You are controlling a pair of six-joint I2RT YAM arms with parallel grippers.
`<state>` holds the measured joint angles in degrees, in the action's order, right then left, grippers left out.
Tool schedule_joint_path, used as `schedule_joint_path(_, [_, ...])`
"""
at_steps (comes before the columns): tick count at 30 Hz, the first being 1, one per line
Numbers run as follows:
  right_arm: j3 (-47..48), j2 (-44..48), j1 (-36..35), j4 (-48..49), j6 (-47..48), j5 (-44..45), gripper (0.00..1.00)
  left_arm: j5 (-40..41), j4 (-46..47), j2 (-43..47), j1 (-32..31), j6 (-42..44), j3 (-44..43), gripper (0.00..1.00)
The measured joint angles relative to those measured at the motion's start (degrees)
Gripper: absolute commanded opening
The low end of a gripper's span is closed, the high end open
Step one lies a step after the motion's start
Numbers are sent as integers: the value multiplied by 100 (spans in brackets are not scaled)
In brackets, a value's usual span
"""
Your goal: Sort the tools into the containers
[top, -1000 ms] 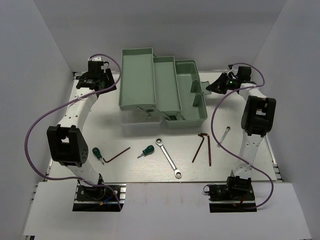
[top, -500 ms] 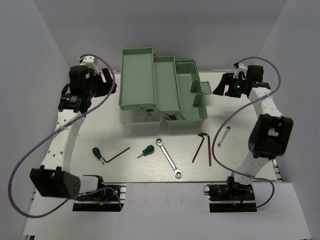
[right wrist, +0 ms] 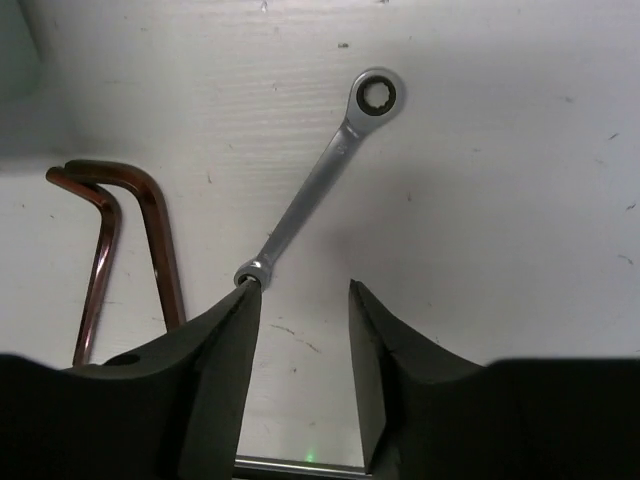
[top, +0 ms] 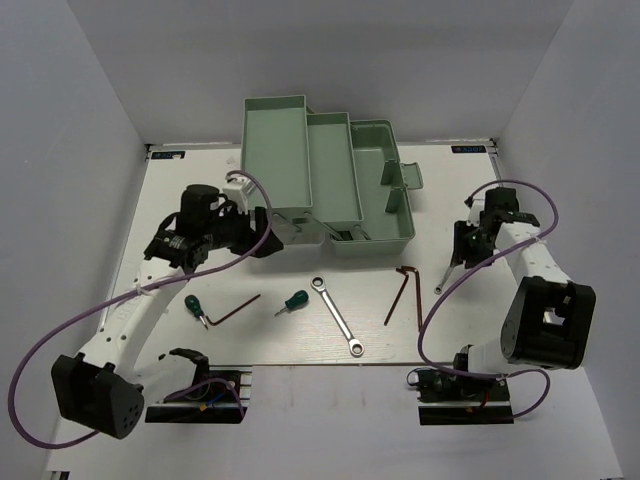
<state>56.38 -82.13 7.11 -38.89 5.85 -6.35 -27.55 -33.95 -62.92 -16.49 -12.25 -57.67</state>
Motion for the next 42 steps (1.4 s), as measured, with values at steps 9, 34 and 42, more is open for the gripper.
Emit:
schedule_joint_path(9, [-44,-581,-24,20,-496,343,51,474,101,-225,-1346,-129,299,79])
schedule_joint_path(34, [317,-1698,-592,273,-1550,1246,0,3169,682,-1751,-3926,-1770,855,87])
schedule_joint_path(42, [297,-1622,-446,267,-1370,922,0,3477,868,-2085,-4343,-2173,831,98])
